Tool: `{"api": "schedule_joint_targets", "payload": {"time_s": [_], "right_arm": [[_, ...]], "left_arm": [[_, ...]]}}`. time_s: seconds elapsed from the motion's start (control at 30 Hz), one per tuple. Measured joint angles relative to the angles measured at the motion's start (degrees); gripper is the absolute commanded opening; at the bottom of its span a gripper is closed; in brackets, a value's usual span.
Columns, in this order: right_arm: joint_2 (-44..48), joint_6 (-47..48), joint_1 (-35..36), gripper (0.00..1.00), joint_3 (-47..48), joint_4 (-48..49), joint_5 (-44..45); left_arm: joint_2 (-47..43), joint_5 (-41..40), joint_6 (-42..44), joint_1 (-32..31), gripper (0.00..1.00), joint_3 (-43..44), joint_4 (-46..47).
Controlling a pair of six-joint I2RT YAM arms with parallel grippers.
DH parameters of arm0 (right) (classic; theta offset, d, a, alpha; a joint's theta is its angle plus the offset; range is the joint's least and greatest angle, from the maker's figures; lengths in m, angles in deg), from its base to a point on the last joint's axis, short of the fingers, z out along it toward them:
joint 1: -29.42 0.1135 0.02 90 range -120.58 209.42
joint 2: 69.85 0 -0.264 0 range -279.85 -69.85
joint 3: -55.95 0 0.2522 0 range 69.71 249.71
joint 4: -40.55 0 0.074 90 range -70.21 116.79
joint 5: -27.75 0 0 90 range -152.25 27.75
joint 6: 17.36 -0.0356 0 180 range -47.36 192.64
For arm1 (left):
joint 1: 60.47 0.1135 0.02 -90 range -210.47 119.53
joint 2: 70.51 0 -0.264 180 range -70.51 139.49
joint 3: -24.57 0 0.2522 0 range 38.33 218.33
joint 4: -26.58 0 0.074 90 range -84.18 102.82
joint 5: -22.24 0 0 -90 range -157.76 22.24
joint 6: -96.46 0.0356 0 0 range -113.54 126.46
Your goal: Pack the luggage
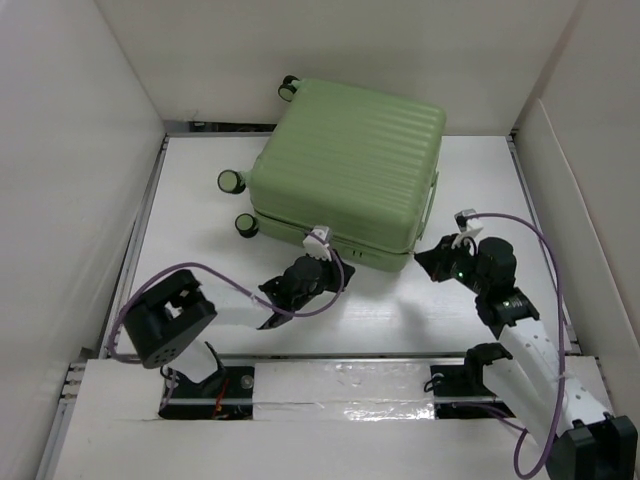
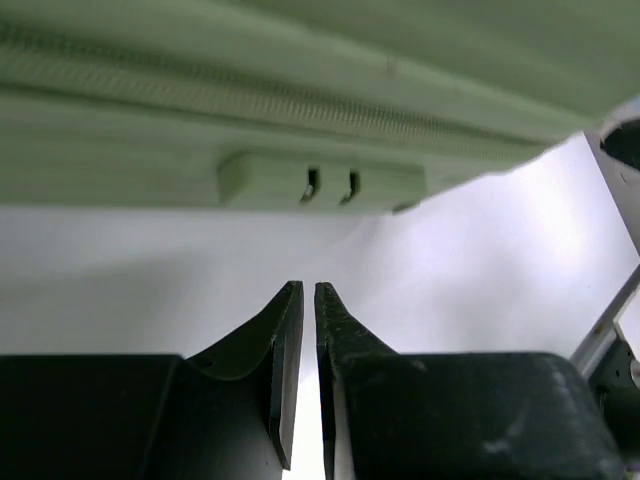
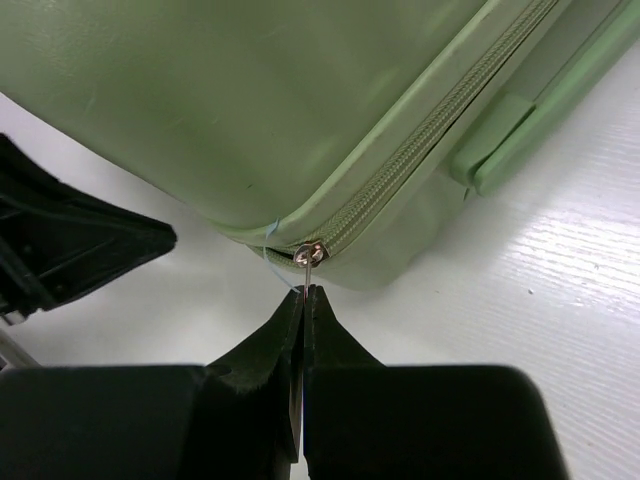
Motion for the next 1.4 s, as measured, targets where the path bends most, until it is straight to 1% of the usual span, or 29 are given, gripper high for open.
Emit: {"api": "schedule_joint_targets", "payload": {"time_s": [0.13, 0.27, 0.37, 0.47, 0.57, 0.73, 0.83, 0.87, 0.93, 0.97, 1.0, 1.03, 1.1, 1.2, 1.33, 1.4], "right_arm": [[3.3, 0.04, 0.26, 0.0, -1.31, -0.46, 0.52], [3.96, 0.24, 3.85, 0.0, -1.55, -0.66, 3.48], [3.78, 0.02, 9.53, 0.0, -1.57, -0.63, 7.28], [3.15, -0.57, 16.61, 0.0, -1.57, -0.37, 14.6], [2.23, -1.84, 21.4, 0.0, -1.57, 0.81, 20.7], [-5.77, -6.08, 28.76, 0.0, -1.57, 8.96, 29.05], [-11.98, -7.8, 32.68, 0.0, -0.85, 14.95, 35.28], [-13.49, -8.26, 33.29, 0.0, -0.42, 16.17, 36.17], [-14.45, -8.96, 34.21, 0.0, -0.26, 17.59, 38.18], [-14.49, -9.25, 34.49, 0.0, -0.28, 18.25, 38.38], [-14.45, -9.35, 34.64, 0.0, -0.33, 18.47, 38.4], [-14.36, -9.51, 34.71, 0.0, -0.33, 18.51, 38.18], [-13.84, -9.53, 34.67, 0.0, -0.35, 18.21, 37.48], [-12.87, -9.42, 34.51, 0.0, -0.39, 17.42, 36.48], [-12.59, -9.44, 34.51, 0.0, -0.68, 17.35, 35.36], [-12.57, -9.44, 34.45, 0.0, -0.87, 17.62, 34.86]], "left_arm": [[7.02, 0.85, -0.02, 0.04, 0.08, 5.84, 2.95], [10.8, 4.07, -0.63, -0.57, 0.08, 9.35, 4.37], [14.01, 6.58, -1.44, -0.59, 0.08, 11.56, 4.79], [14.8, 7.41, -1.53, -0.48, 0.08, 12.26, 5.2], [14.97, 7.74, -1.55, -0.42, 0.08, 12.52, 5.27], [16.04, 8.52, -1.66, -0.22, 0.08, 13.4, 5.6], [17.11, 8.83, -1.9, -0.17, 0.19, 14.38, 6.25], [17.14, 9.31, -2.21, -0.04, 0.32, 14.38, 6.56], [16.41, 9.77, -3.17, 1.07, 0.48, 13.07, 6.32], [15.87, 9.99, -3.78, 2.12, 0.54, 11.63, 6.67], [14.73, 9.99, -4.17, 3.52, 0.63, 9.75, 6.86], [12.81, 9.68, -4.55, 5.31, 0.66, 7.65, 6.62], [7.04, 8.59, -5.46, 9.29, 0.7, 2.78, 6.03], [-3.98, 5.46, -6.62, 13.62, 0.72, -3.04, 4.52], [-15.74, 4.24, -8.07, 17.97, 0.75, -4.92, 0.57], [-19.56, 4.02, -9.73, 22.45, 0.76, -4.79, -1.22]]}}
